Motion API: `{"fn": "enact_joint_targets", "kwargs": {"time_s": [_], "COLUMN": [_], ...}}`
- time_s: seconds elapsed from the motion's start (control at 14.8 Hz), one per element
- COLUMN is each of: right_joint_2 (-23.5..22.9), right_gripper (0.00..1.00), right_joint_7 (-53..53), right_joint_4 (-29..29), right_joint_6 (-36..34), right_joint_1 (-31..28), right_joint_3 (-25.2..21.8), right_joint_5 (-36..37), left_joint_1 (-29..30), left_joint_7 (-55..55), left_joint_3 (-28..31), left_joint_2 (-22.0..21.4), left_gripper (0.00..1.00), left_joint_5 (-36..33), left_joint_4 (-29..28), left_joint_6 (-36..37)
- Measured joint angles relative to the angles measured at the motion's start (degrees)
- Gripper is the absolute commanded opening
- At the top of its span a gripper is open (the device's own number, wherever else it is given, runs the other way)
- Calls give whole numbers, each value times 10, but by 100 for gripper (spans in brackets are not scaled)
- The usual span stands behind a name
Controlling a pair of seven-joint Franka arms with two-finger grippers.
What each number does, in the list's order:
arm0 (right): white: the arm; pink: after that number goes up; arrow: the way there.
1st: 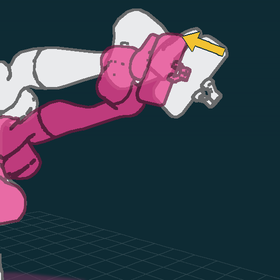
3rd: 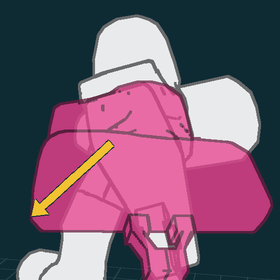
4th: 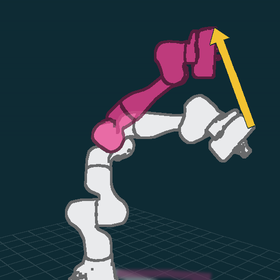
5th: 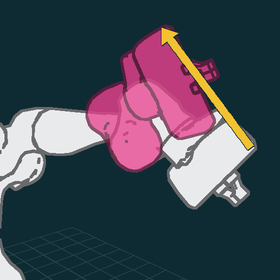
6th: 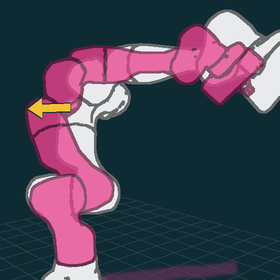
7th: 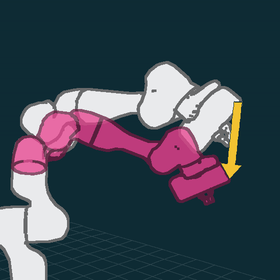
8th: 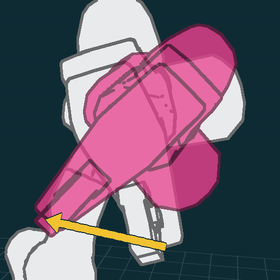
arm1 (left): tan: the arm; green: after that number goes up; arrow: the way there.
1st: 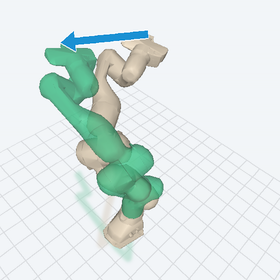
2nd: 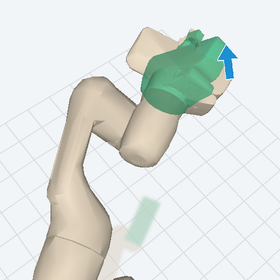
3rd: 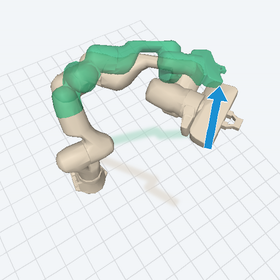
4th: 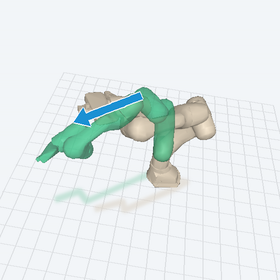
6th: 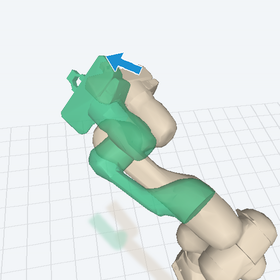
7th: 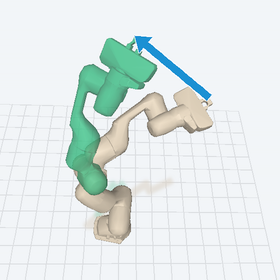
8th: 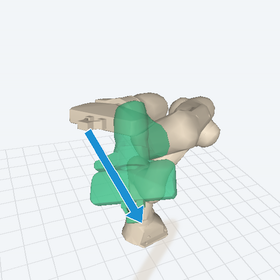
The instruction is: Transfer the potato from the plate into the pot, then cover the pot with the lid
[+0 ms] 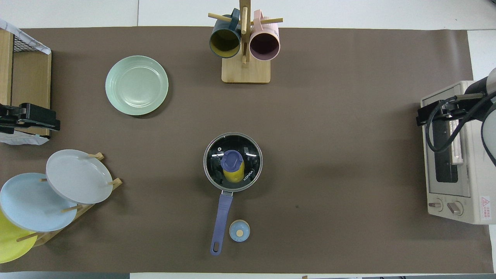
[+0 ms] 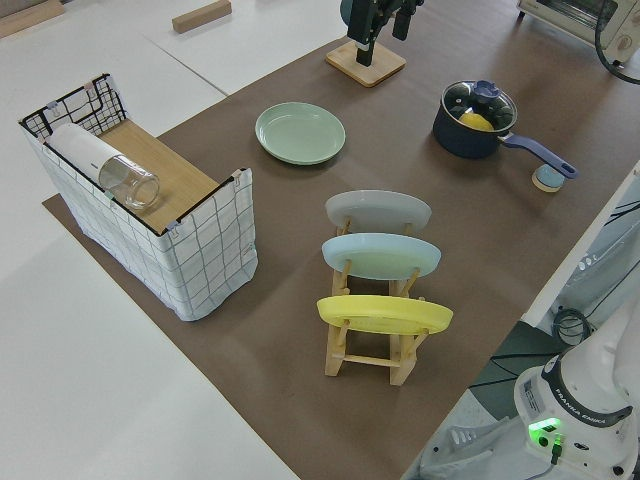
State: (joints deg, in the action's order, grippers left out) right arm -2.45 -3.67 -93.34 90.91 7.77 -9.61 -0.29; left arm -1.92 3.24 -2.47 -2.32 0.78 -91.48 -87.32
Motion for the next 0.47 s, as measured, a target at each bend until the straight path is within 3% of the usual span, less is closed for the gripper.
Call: {"fn": "enact_joint_targets", "kwargs": {"time_s": [0.47], "right_joint_2": [0], "right_gripper": [100], "right_joint_7": [-1], "right_joint_4": [0], "right_joint_6": [1], "right_joint_1": [-22], "right_joint_3": [8], "right_joint_5": [0], "left_joint_1": [0], "left_joint_7": [0], "left_joint_3": [0], "left_joint_2": [0], "left_gripper": [100], "left_joint_5": [0], "left_joint_4": [0], "left_joint_6": [0]}}
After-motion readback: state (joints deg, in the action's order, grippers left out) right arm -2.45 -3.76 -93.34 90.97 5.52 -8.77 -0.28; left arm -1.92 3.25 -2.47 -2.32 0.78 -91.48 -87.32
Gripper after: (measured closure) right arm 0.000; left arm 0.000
